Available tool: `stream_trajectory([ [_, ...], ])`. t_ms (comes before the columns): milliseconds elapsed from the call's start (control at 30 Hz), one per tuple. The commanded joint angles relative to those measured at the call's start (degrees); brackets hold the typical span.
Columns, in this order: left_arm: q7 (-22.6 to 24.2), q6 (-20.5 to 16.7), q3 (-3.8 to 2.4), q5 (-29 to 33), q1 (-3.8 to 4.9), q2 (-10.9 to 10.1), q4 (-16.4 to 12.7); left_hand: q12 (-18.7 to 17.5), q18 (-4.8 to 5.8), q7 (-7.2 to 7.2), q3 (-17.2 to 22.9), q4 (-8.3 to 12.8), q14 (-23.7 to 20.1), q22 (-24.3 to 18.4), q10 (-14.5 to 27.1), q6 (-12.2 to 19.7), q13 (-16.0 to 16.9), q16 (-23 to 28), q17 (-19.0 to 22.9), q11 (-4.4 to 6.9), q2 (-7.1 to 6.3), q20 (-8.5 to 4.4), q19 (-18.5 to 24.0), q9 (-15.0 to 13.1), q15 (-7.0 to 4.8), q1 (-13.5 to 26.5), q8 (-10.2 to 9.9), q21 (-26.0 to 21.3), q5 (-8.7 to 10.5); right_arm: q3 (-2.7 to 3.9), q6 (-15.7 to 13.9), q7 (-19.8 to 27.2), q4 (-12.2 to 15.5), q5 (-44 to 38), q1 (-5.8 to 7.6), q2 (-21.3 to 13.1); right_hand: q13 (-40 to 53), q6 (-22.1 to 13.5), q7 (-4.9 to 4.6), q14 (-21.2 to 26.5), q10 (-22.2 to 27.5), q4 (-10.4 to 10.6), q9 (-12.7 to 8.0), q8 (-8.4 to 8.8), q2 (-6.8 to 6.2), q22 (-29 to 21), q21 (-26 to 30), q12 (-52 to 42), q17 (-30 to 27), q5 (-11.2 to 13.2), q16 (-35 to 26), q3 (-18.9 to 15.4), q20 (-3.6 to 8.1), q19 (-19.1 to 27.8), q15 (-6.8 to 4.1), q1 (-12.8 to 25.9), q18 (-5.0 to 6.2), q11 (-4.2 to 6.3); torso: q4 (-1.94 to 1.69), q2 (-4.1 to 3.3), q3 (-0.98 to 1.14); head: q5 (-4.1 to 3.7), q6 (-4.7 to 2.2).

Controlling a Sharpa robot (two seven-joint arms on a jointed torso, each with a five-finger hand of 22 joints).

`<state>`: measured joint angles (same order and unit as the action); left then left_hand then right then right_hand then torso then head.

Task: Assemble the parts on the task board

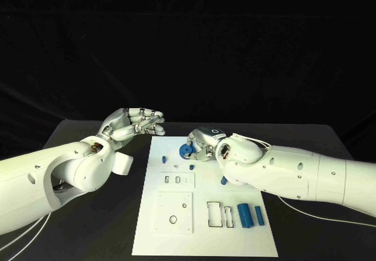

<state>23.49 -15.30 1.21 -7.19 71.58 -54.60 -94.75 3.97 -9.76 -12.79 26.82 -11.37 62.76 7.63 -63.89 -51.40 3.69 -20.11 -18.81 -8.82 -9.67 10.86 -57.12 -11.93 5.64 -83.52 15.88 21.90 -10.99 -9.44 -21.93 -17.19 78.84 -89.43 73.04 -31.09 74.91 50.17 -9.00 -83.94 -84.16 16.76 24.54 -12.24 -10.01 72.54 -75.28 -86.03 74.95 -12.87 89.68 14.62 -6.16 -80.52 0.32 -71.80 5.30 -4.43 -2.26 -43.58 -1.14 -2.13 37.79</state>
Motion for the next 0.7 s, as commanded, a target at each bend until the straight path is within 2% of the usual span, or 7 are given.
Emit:
stream_trajectory([
  [33,0.29,0.96,-0.04,-0.06,0.05,0.10,-0.08,-0.29,-0.54,0.14,0.00,0.19,-0.42,0.05,0.04,0.37,0.08,0.18,-0.05,-0.14,-0.15,0.07,0.42,-0.05,-0.16,0.18,-0.20,0.37,0.21,-0.16,3.13,0.23,-0.33,0.61,-0.14,-0.05,10.50,0.42,0.03,-6.06,-2.20,-0.06,-0.02,0.18,0.20,0.09,-0.02,-0.30,15.05,-0.35,0.32,-0.22,0.05,-0.42,-0.15,0.56,-1.00,0.16,0.01,0.01,-0.01,-0.06,-0.02],
  [233,0.28,0.98,-0.04,-0.06,0.05,0.09,-0.06,-0.29,-0.54,0.14,0.00,0.19,-0.42,0.05,0.04,0.37,0.08,0.18,-0.05,-0.14,-0.15,0.07,0.42,-0.05,-0.16,0.18,-0.20,0.37,0.21,-0.20,3.53,0.05,-0.33,0.53,-0.17,-0.42,10.53,0.44,0.04,-6.06,-2.23,-0.08,-0.01,0.19,0.24,0.18,-0.09,-0.32,15.05,-0.35,0.32,-0.21,0.05,-0.47,-0.16,0.57,-1.02,0.16,0.02,0.05,0.02,0.03,-0.15],
  [533,0.28,0.97,-0.04,-0.06,0.05,-0.02,-0.05,-0.30,-0.55,0.13,0.03,0.24,-0.43,0.06,0.07,0.40,0.08,0.19,-0.09,-0.15,-0.17,0.07,0.44,-0.05,-0.15,0.21,-0.22,0.39,0.21,-0.22,2.81,0.06,0.85,-0.21,-0.38,-2.02,10.71,0.69,0.12,-6.06,-2.38,-0.24,0.06,0.13,0.30,0.36,-0.23,-0.47,15.05,-0.36,0.32,-0.13,0.07,-0.57,-0.19,0.47,-1.06,0.22,0.01,0.02,0.00,0.18,-0.21],
  [700,0.24,1.04,-0.04,-0.06,0.05,-0.16,-0.01,-0.30,-0.55,0.11,0.06,0.29,-0.44,0.07,0.10,0.43,0.08,0.21,-0.13,-0.16,-0.18,0.08,0.46,-0.06,-0.15,0.24,-0.24,0.41,0.21,-0.22,1.90,-0.14,1.89,-0.93,-0.45,-3.29,10.78,0.86,0.16,-6.06,-2.45,-0.29,0.11,0.08,0.31,0.35,-0.21,-0.53,15.05,-0.36,0.32,-0.09,0.09,-0.57,-0.22,0.41,-1.05,0.26,0.04,-0.02,0.07,0.25,-0.19],
])
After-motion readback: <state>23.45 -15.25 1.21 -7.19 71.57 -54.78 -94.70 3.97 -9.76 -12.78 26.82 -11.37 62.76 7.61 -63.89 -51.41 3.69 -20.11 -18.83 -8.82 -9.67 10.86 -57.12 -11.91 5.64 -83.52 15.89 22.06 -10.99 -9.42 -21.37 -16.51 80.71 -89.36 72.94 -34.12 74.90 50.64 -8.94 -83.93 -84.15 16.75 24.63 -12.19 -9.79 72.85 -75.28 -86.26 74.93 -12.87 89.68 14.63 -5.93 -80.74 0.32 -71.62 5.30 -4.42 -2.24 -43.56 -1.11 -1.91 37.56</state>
